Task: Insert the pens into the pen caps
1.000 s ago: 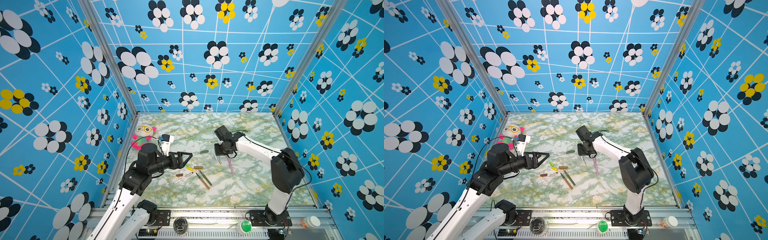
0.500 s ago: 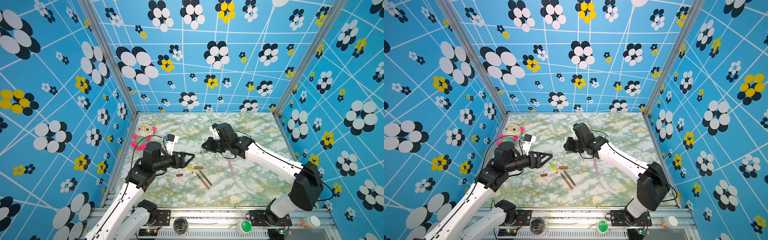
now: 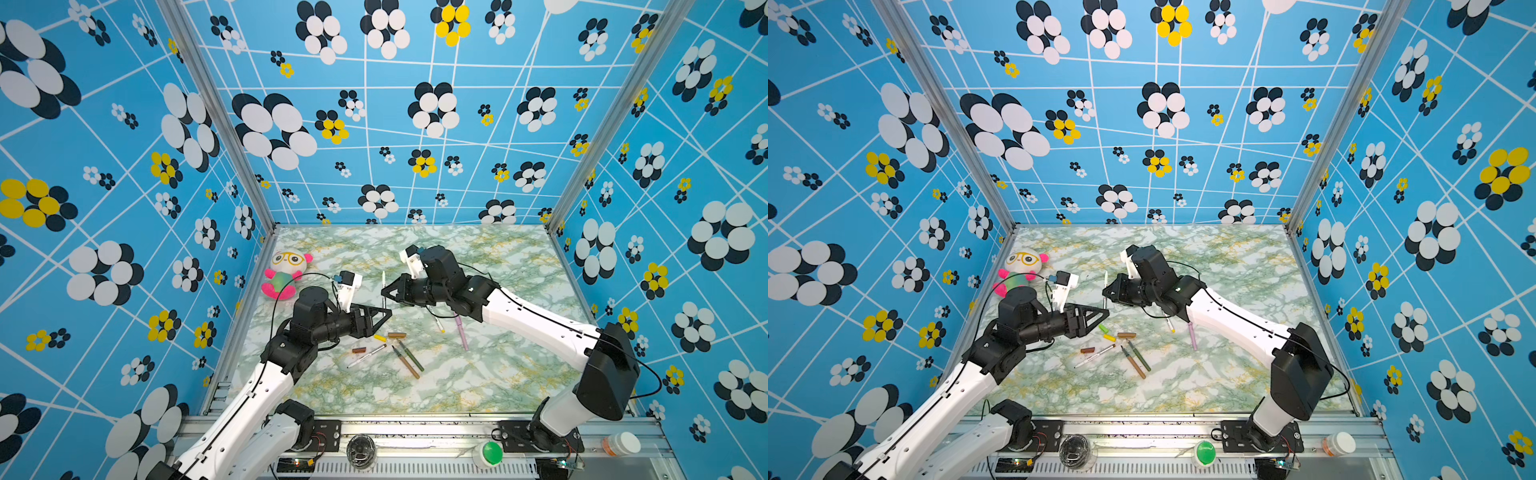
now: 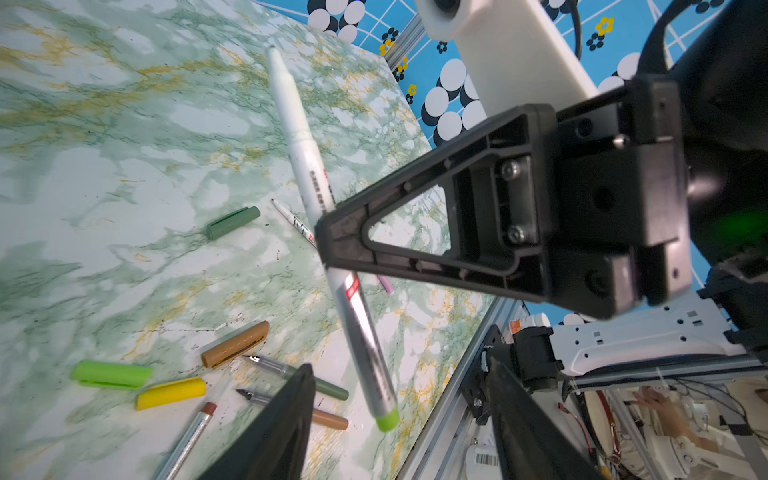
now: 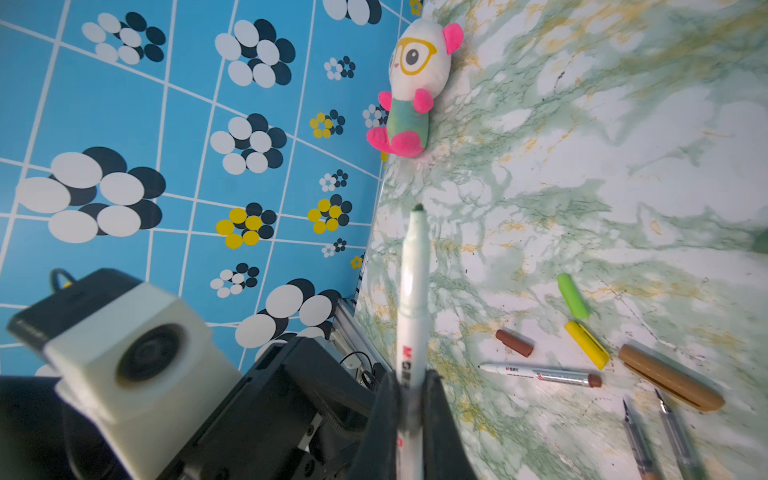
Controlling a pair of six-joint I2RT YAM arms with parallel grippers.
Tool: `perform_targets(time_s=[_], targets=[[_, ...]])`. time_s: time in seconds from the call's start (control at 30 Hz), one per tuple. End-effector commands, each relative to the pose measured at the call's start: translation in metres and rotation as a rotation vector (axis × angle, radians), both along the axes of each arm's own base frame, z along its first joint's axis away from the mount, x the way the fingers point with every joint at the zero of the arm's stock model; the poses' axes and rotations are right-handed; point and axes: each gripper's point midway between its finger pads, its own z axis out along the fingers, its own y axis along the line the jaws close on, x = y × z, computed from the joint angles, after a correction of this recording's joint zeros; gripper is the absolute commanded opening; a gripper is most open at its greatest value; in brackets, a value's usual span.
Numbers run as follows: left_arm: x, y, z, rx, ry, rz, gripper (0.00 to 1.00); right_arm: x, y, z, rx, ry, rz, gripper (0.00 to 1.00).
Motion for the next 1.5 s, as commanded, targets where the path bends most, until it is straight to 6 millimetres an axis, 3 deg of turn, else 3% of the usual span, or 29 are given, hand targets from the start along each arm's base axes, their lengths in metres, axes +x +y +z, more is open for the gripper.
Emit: perform_targets(time_s=[0.0,0.6,0.77,0.87,0.97,1.07,1.17,1.23,1.27,1.47], targets=[[0.001,-0.002,0.001,0.001,-0.012,0.003,0.62,-0.005,0.013,0.015,0.066,-0.016,0.041,0.05],[0.001,0.005,0.013,0.033,0.022,0.046,0.07,-0.021,0.008,0.014,0.034,-0.107,0.086,0.05],[0.003,0.017,0.017,0.09,0.028,0.112,0.0,-0.016,0.012,0.013,0.0,-0.108,0.094,0.07],[0.008,0.03,0.011,0.148,0.001,0.175,0.0,-0.01,0.012,0.012,-0.044,-0.133,0.089,0.22],[0.019,0.059,-0.004,0.214,0.013,0.333,0.0,-0.002,0.007,0.008,-0.115,-0.151,0.067,0.36],[0.024,0.092,-0.013,0.254,0.025,0.492,0.0,0.003,0.003,-0.009,-0.196,-0.141,0.055,0.41],[0.022,0.117,-0.016,0.314,0.01,0.606,0.0,0.011,-0.001,-0.04,-0.329,-0.121,0.061,0.42],[0.02,0.123,-0.015,0.334,-0.017,0.624,0.0,0.014,-0.002,-0.063,-0.424,-0.106,0.08,0.42],[0.018,0.125,-0.013,0.342,-0.032,0.633,0.0,0.02,0.003,-0.062,-0.449,-0.123,0.086,0.42],[0.012,0.137,-0.003,0.353,-0.078,0.684,0.0,0.035,0.002,-0.11,-0.739,-0.13,0.155,0.41]])
